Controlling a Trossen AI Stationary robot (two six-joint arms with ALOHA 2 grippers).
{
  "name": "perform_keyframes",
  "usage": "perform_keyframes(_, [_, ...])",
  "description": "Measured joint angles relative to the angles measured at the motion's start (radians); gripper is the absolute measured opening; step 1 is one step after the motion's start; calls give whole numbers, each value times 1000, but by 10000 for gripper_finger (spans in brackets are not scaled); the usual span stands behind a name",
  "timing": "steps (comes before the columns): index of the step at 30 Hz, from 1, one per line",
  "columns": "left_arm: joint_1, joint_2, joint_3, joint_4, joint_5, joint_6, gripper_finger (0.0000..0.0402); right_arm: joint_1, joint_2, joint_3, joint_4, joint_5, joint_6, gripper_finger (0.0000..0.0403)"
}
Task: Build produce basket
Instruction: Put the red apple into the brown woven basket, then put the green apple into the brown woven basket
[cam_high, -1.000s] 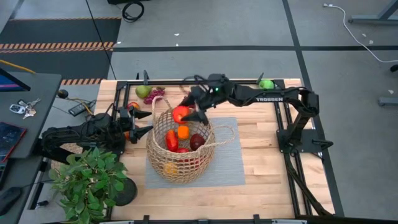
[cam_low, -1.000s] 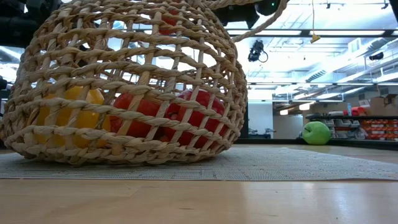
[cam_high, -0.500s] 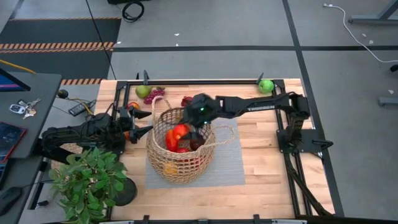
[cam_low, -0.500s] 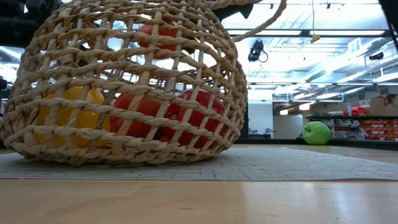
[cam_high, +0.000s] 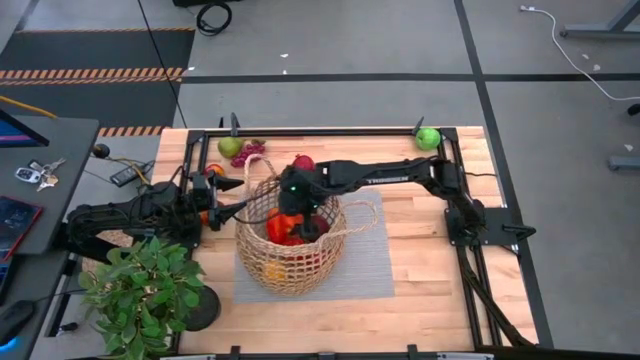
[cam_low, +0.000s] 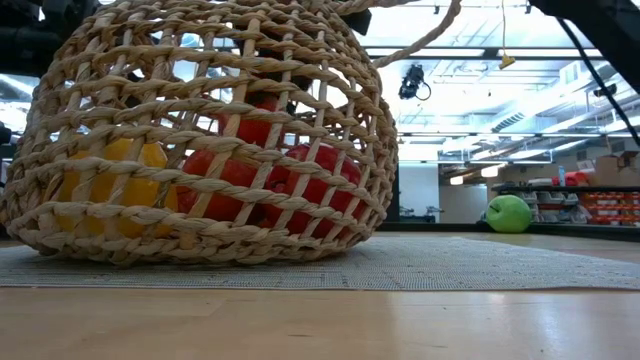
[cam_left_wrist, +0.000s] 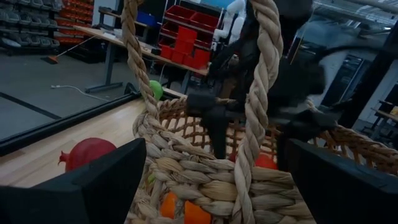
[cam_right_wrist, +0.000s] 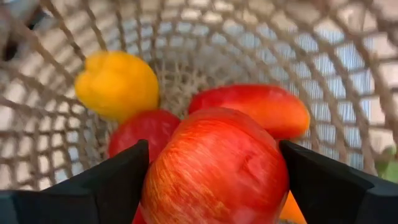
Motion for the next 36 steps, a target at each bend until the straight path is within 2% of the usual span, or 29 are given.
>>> perform_keyframes(6, [0,0,0,0,0,0,389,-11,-11,0,-53,-19,19,395])
perform_keyframes(9, [0,0,0,0,0,0,389,-12,-37,0,-54,-13,26,390])
perform_keyframes(14, [0,0,0,1,-1,0,389,-9,-139,3,-85,190,27,378])
perform_keyframes(21, [0,0,0,0,0,0,389,-71,-277,-41,-125,317,14,375])
perform_keyframes(25, [0,0,0,0,0,0,389,-151,-373,-166,-116,384,37,375])
perform_keyframes(31, [0,0,0,0,0,0,389,-291,-588,-514,149,482,76,375])
perform_keyframes(36, [0,0,0,0,0,0,389,-437,-750,-770,313,678,172,375])
